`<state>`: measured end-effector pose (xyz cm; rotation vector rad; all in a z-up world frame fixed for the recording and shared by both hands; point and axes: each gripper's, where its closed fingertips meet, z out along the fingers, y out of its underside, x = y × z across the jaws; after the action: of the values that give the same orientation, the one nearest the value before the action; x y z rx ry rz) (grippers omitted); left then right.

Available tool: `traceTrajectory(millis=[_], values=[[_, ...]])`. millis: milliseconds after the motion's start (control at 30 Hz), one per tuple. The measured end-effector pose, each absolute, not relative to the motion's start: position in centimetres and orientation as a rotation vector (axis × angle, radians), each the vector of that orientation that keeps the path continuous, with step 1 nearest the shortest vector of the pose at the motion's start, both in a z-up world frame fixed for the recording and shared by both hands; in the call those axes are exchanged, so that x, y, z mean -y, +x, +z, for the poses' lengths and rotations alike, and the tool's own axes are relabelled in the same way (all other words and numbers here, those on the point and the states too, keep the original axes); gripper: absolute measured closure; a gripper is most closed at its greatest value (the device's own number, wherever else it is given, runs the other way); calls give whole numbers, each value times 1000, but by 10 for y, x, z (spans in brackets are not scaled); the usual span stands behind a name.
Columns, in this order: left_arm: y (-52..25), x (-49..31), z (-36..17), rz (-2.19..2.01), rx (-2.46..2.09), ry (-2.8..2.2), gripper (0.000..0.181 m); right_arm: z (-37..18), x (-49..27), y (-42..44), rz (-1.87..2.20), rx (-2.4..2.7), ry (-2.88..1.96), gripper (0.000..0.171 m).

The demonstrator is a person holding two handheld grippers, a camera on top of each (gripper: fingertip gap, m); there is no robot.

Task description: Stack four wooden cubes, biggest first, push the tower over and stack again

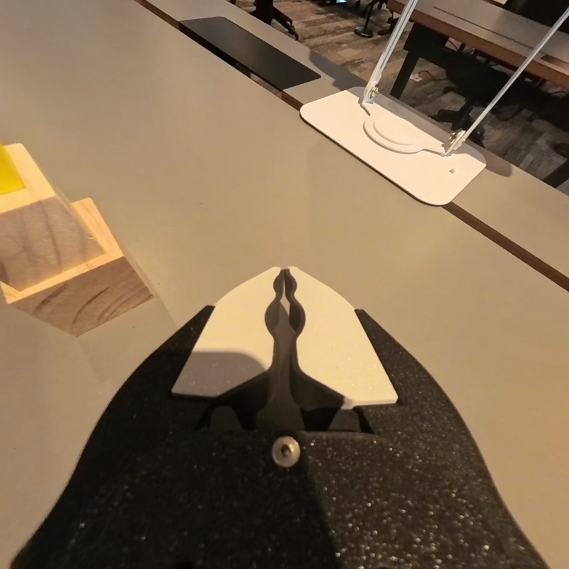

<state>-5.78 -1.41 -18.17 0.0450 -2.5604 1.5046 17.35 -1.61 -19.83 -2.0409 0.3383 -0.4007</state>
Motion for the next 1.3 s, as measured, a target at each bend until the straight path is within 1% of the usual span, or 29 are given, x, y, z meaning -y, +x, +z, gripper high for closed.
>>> traceTrajectory(millis=[33, 200, 300, 433, 467, 533, 600, 667, 800, 1300], values=[[-51, 15, -179, 1548, 2582, 68, 181, -199, 16, 173, -401, -337, -2043, 171], [-7, 14, -167, 1754, 2745, 259, 181, -200, 15, 172, -408, -323, -2055, 171], [-20, 18, -169, 1704, 2705, 181, 181, -201, 15, 172, -409, -318, -2060, 171], [-23, 16, -190, 1547, 2761, 187, 181, -201, 15, 171, -409, -315, -2065, 171], [-9, 12, -191, 1552, 2821, 281, 181, -202, 14, 171, -409, -313, -2066, 171], [36, -8, -184, 1633, 2935, 661, 181, -202, 14, 171, -411, -310, -2067, 171], [65, -34, -171, 1749, 2903, 1009, 181, -202, 14, 171, -411, -309, -2068, 171], [77, -53, -159, 1864, 2820, 1185, 181, -202, 14, 171, -412, -309, -2070, 171], [83, -69, -153, 1929, 2704, 1315, 181, -202, 14, 171, -415, -307, -2073, 171], [108, -109, -178, 1817, 2934, 1588, 181, -202, 14, 170, -419, -299, -2074, 171]])
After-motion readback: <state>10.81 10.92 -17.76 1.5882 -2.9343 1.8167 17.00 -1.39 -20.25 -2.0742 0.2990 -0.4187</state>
